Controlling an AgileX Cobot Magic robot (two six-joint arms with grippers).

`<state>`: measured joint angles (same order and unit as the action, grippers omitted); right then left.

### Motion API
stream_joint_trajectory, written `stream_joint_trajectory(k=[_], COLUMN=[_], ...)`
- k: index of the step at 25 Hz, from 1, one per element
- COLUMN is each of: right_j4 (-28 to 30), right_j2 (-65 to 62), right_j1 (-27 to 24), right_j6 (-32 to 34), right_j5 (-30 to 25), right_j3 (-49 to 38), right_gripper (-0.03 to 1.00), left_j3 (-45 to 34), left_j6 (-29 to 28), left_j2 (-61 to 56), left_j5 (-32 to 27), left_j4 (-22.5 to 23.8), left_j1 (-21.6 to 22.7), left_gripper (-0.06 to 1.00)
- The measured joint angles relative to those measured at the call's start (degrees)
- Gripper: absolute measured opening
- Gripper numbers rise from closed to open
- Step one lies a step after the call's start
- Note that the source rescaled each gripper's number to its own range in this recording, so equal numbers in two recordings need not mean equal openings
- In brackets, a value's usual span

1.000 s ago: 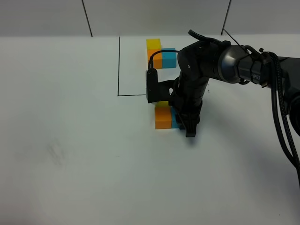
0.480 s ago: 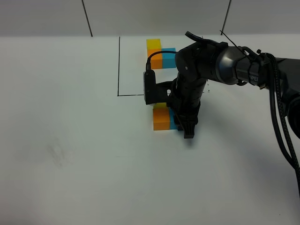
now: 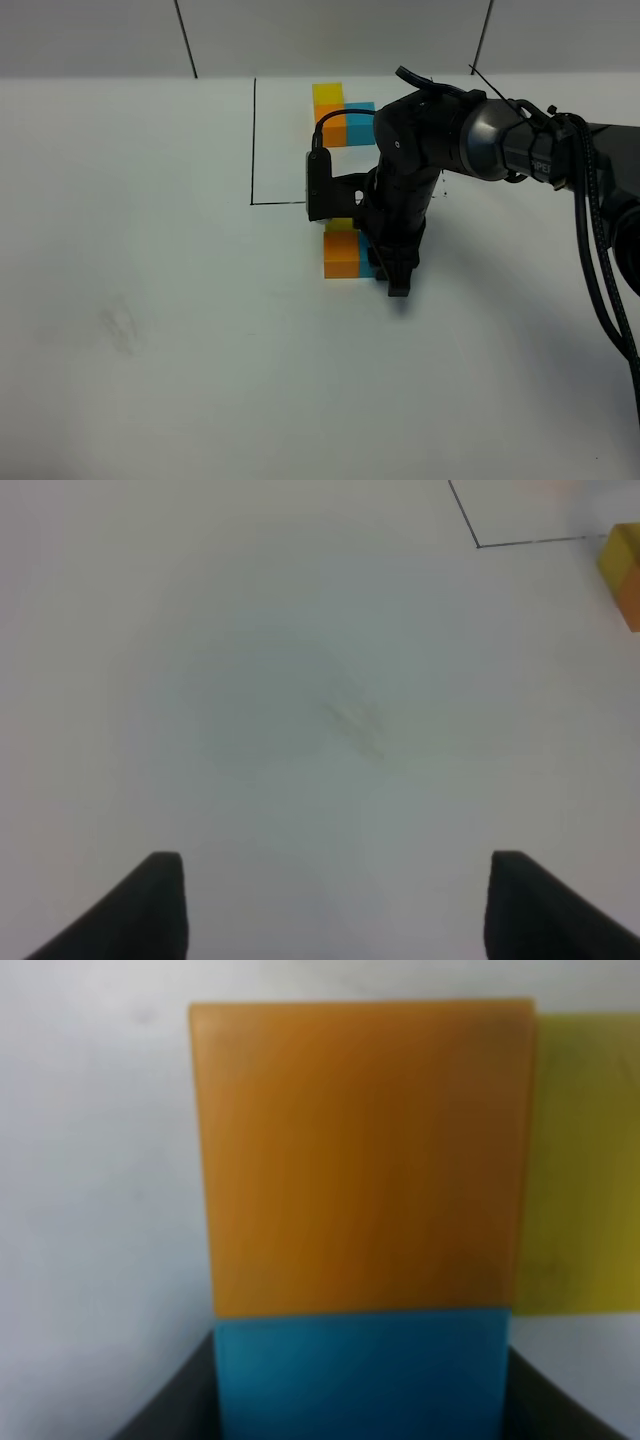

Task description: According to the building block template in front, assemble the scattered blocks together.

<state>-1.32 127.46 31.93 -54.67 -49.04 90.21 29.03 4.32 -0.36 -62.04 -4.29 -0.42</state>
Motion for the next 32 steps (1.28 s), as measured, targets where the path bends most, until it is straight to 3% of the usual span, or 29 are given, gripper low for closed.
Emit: stream_joint_trajectory(k=[2,4,10,13,17,21,24,27,32], right_j4=[-0.56,-1.0,-1.94,-5.72,-15.1,-20.07,-19.66,-16.05,-10.09], right_j2=[-0.19,-0.47,-4.82,-9.08,-16.21,-27.08,-39.03,-51.75,-72.1], right_j1=[0.0,0.06,-0.42,-4.3,-15.52,-28.87,-37.93,-44.95,-48.17], right_j6=[0.0,0.33,5.46,11.26,18.92,23.22,27.11,31.47,40.62], right_j5=[0.0,0.0,-1.81,-4.05,-5.52,-1.76,0.76,-0.29,-6.74], right_j3=[0.0,-0.06,-0.06,-0.06,-3.34,-15.47,-25.8,-32.89,-40.88], right_gripper=[0.01,0.08,0.76,0.95,0.99,1.0,1.0,1.0,1.0], left_j3=[0.0,0.0,0.0,0.0,0.0,0.0,0.0,0.0,0.0], left_j6=[0.0,0.0,0.0,0.0,0.0,0.0,0.0,0.0,0.0], left_j2=[0.0,0.0,0.0,0.0,0.0,0.0,0.0,0.0,0.0], left_j5=[0.0,0.0,0.0,0.0,0.0,0.0,0.0,0.0,0.0], left_j4=[0.0,0.0,0.0,0.0,0.0,0.0,0.0,0.0,0.0], left_j1=[0.0,0.0,0.0,0.0,0.0,0.0,0.0,0.0,0.0], left_gripper=[0.43,0.43,0.43,0.43,0.43,0.43,0.43,0.43,0.43])
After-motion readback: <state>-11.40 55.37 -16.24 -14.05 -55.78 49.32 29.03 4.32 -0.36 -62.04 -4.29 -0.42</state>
